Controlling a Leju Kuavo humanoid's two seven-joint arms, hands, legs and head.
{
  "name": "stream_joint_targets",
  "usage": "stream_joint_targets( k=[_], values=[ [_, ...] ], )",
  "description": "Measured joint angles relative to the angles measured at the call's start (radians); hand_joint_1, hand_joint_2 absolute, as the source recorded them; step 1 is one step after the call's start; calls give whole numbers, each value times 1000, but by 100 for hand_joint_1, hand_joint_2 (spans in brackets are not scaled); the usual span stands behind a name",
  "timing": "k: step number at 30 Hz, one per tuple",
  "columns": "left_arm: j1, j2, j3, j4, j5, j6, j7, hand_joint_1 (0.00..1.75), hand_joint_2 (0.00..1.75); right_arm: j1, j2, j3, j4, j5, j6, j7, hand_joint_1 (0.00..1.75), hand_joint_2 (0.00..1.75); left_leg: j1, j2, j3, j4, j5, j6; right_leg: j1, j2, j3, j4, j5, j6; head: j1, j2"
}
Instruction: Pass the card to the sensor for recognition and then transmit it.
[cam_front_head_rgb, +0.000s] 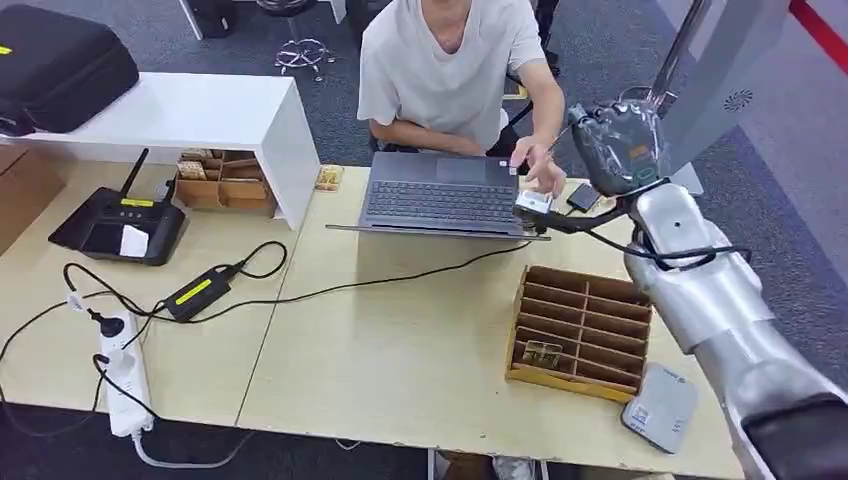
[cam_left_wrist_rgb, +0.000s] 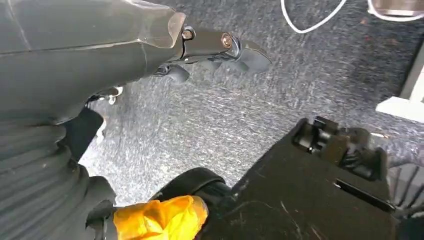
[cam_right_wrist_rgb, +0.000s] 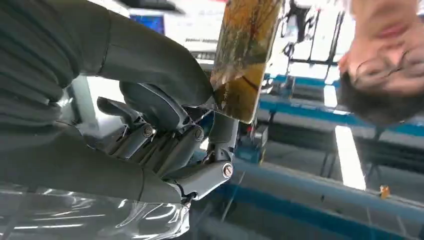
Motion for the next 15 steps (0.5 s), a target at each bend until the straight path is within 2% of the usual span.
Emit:
stream_joint_targets(
  k=[6, 14, 15],
  values=[
    [-4, -2, -19, 0, 0, -7, -1, 0, 175, -72, 44, 10, 128, 11, -8, 5, 175, 175, 0, 0, 0, 0, 0, 0, 0, 0, 0, 0, 0, 0, 0, 0],
    [-5, -3, -25, 0, 0, -11, -4, 0, 175, -87, 62, 18, 185, 12, -13, 17, 175, 175, 0, 0, 0, 0, 0, 0, 0, 0, 0, 0, 0, 0, 0, 0],
    [-5, -3, -26, 0, 0, -15, -7, 0, 175, -87, 62, 18, 190, 9, -13, 21, 0, 175, 0, 0, 0, 0, 0, 0, 0, 0, 0, 0, 0, 0, 0, 0]
  ],
)
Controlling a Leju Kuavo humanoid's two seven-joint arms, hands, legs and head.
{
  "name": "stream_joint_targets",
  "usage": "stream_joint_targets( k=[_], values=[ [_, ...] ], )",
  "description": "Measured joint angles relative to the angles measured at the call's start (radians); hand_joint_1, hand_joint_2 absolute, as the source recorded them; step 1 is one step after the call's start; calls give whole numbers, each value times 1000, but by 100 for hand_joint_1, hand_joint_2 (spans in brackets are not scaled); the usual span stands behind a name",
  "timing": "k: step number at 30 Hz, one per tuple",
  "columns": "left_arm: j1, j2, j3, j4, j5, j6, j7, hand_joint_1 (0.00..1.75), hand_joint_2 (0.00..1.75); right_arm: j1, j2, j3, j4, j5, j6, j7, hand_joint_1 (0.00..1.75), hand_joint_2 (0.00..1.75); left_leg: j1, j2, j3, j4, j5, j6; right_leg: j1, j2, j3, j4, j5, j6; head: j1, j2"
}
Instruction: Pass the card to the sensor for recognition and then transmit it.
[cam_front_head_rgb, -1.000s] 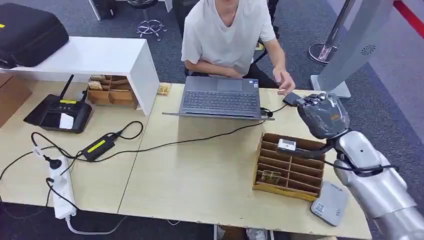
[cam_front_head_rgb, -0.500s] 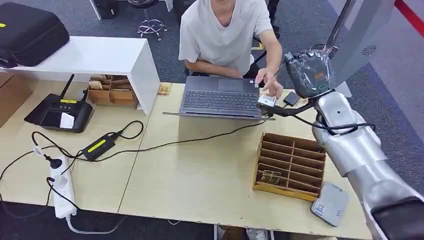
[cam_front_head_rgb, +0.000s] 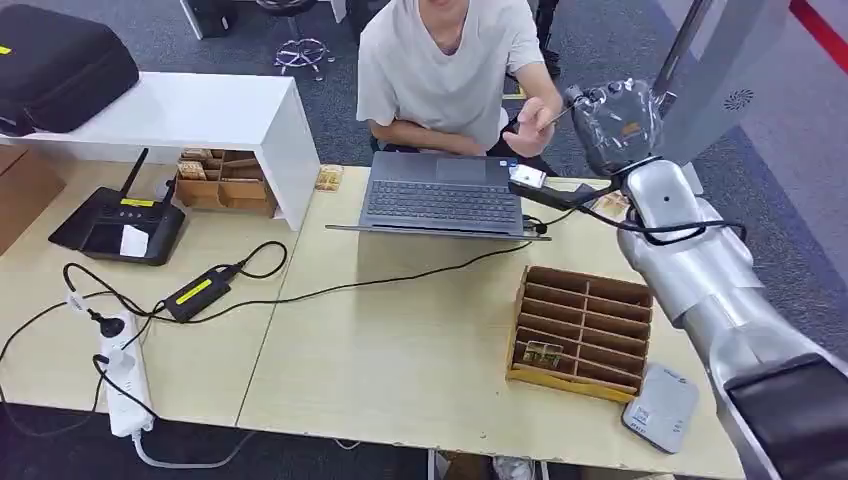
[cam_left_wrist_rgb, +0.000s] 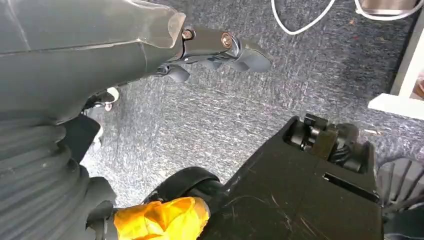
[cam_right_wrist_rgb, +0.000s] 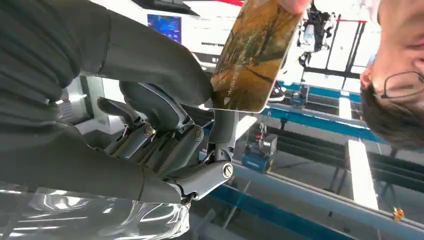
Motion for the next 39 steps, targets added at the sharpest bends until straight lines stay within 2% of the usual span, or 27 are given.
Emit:
stream_joint_targets(
  k=[5, 17, 22, 25, 27, 30, 35, 39],
  values=[
    [-1, 0, -8, 0, -1, -22, -6, 0, 175, 1, 0, -3, 21, -10, 0, -9, 0, 175, 0, 1, 0, 0, 0, 0, 0, 0, 0, 0, 0, 0, 0, 0],
    [0, 0, -8, 0, 1, -14, -11, 0, 175, 9, -4, -25, 42, -13, 0, -26, 0, 175, 0, 1, 0, 0, 0, 0, 0, 1, -1, 0, 0, 0, 0, 0],
    [0, 0, -8, 0, 3, -9, -6, 0, 175, 36, -22, -34, 35, 21, 0, -51, 0, 175, 0, 0, 0, 0, 0, 0, 0, 0, -1, 0, 0, 0, 0, 0],
    [1, 1, -8, 0, 5, -1, -4, 0, 175, 45, -46, -34, 44, 65, 4, -23, 0, 175, 0, 0, 0, 0, 0, 0, 0, 0, -1, -1, 0, 0, 0, 0],
    [2, 3, -8, 0, 8, 3, -1, 0, 175, 38, -78, -33, 86, 121, 42, 56, 0, 175, 0, -1, 0, 1, 0, 0, 0, -1, 0, -1, 0, 0, 0, 0],
    [10, 6, -8, 0, 13, 16, 15, 0, 175, 25, -147, -29, 148, 179, 151, 157, 0, 175, 0, -4, -2, 1, 0, 0, -1, -5, 1, -2, 0, 0, 0, 0],
    [17, 13, -7, 0, 18, 38, 42, 0, 175, 15, -282, -25, 223, 212, 285, 250, 0, 175, -1, -6, -3, 3, -1, 2, -1, -6, 0, -3, 0, 1, 0, 0],
    [22, 16, -7, 0, 24, 50, 64, 0, 175, 16, -382, -24, 257, 222, 333, 278, 0, 175, -1, -4, -3, 2, -2, 3, -1, -4, -1, -3, 0, 2, 0, 0]
  ],
)
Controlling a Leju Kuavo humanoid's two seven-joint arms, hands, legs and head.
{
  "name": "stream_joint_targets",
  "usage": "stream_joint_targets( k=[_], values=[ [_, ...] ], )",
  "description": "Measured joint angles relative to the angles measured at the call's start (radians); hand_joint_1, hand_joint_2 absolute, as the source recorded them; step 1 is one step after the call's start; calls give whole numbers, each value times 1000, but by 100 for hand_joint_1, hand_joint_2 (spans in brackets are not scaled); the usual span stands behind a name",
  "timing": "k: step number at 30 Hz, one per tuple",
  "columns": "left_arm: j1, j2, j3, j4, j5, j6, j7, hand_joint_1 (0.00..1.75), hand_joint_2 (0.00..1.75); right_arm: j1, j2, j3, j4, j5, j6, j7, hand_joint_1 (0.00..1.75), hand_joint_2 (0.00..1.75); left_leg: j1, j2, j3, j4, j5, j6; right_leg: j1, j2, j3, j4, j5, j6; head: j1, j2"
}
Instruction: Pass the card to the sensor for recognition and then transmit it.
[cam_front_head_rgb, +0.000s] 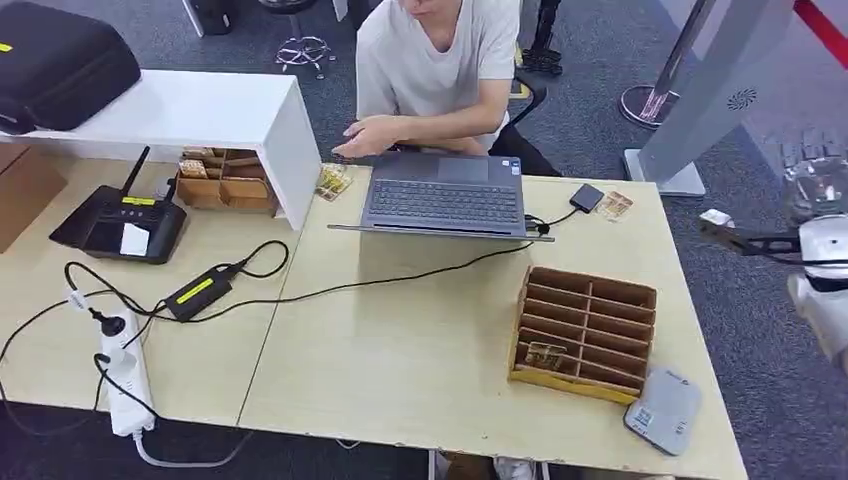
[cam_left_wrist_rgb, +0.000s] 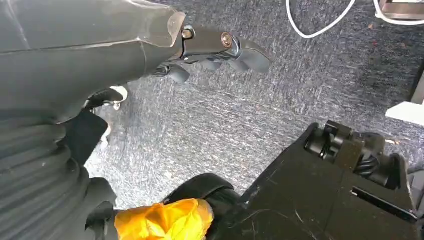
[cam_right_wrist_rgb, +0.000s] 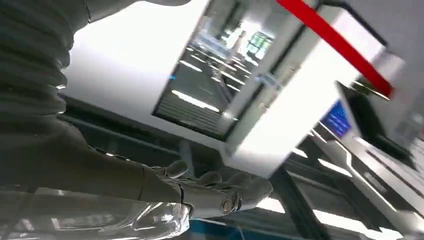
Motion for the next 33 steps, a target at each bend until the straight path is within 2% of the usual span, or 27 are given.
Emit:
stream_joint_targets(
  k=[5, 9, 12, 16, 19, 22, 25, 29, 33],
  values=[
    [1, -2, 0, 0, 3, 11, 24, 0, 175, 21, -108, 0, 27, 17, 78, 40, 0, 175, 0, 0, 0, 0, 0, 0, 0, -1, 0, 0, 0, 0, 0, 0],
    [1, -2, 1, 0, 6, 14, 33, 0, 175, 52, -172, 0, 42, 32, 174, 63, 0, 175, 0, 1, 0, 0, 0, 0, 0, 0, 0, 0, 0, 0, 1, 0],
    [1, -3, 1, 0, 6, 15, 37, 0, 175, 83, -201, 0, 50, 35, 222, 77, 0, 175, 0, 1, 0, 0, 0, 0, 0, 0, -1, 0, 0, 0, 0, 0],
    [0, -7, 2, 0, 4, 14, 41, 0, 175, 190, -235, -16, 65, -24, 428, 116, 0, 175, 1, -3, 0, 0, 0, 1, 1, -4, 2, -1, -1, 1, 1, 0],
    [0, -9, 2, 0, 2, 12, 45, 0, 175, 281, -246, -38, 72, -46, 449, 133, 0, 175, 0, 0, 0, -1, -1, 2, -1, -1, 1, 0, -1, 1, 0, 0],
    [-1, -9, 2, 0, 2, 12, 48, 0, 175, 313, -256, -48, 76, -48, 456, 134, 0, 175, -1, 3, 1, -1, -2, 2, -1, 2, 0, 0, -1, 1, 0, 0],
    [-2, -11, 2, 0, 0, 10, 51, 0, 175, 351, -266, -61, 83, -67, 518, 142, 0, 175, 0, 2, 2, -1, -2, 2, 0, 1, 1, -1, -1, 1, 1, 0],
    [-2, -16, 2, 0, -2, 10, 58, 0, 175, 503, -267, -104, 92, -138, 557, 183, 0, 175, 1, -7, 0, -1, -2, 2, 1, -8, 4, -1, -3, 2, 0, 0],
    [-3, -17, 2, 0, -3, 10, 62, 0, 175, 633, -259, -150, 96, -173, 562, 206, 0, 175, 0, -6, 0, -2, -2, 3, 0, -6, 3, -1, -4, 2, 0, 0]
  ],
)
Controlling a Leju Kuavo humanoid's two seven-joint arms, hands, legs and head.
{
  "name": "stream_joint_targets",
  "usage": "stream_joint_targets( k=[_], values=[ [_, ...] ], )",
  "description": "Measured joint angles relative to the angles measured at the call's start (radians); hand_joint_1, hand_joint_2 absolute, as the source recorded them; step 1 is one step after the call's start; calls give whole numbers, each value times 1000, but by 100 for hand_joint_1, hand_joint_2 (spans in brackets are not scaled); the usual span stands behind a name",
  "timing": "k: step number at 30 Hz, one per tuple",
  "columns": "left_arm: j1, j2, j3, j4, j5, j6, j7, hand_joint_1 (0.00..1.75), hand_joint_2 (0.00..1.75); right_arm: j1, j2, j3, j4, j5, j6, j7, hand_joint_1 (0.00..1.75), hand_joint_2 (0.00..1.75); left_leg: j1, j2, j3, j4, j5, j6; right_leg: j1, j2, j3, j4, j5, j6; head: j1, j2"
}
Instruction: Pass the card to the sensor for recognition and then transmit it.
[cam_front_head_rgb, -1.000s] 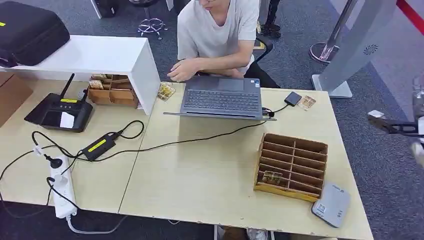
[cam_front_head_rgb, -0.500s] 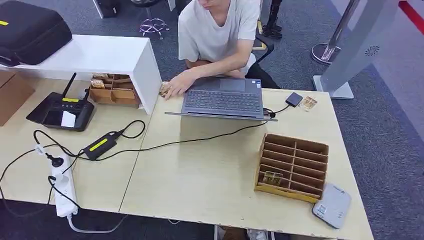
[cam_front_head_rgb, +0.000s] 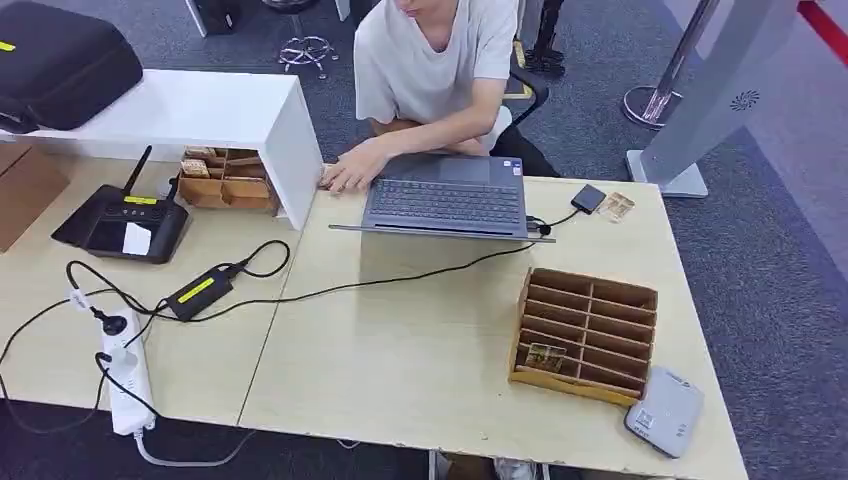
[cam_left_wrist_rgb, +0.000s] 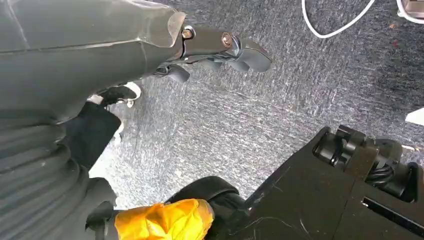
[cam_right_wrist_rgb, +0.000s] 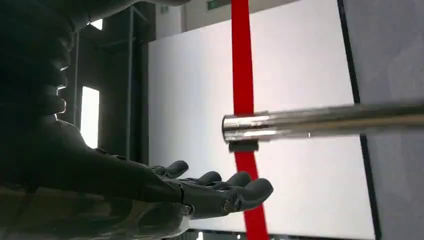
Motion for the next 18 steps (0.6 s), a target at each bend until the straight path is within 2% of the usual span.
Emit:
stream_joint_targets(
  k=[5, 8, 13, 18],
  values=[
    [-2, -1, 0, 0, -6, -1, 9, 0, 175, 86, 2, -38, 5, -33, 56, 0, 0, 175, 0, 4, 2, 0, -1, 1, 0, 3, 0, 0, 0, 0, 0, 0],
    [-3, -4, 0, 0, -9, -1, 14, 0, 175, 177, 28, -70, 13, -74, 68, 19, 0, 175, 0, 0, 2, 0, -1, 1, 0, 0, 1, -1, -1, 1, 0, 0],
    [-4, -7, 0, 0, -9, -1, 29, 0, 175, 310, 127, -119, 34, -115, 113, 50, 0, 175, 1, 2, 3, -1, -2, 0, 1, 1, 1, 0, -2, 0, 0, 0],
    [-5, -8, 0, 0, -5, -10, 40, 0, 175, 365, 249, -141, 49, -131, 172, 75, 0, 175, 1, 7, 4, -2, -2, -1, 1, 6, 0, 0, -2, -1, 0, 0]
  ],
)
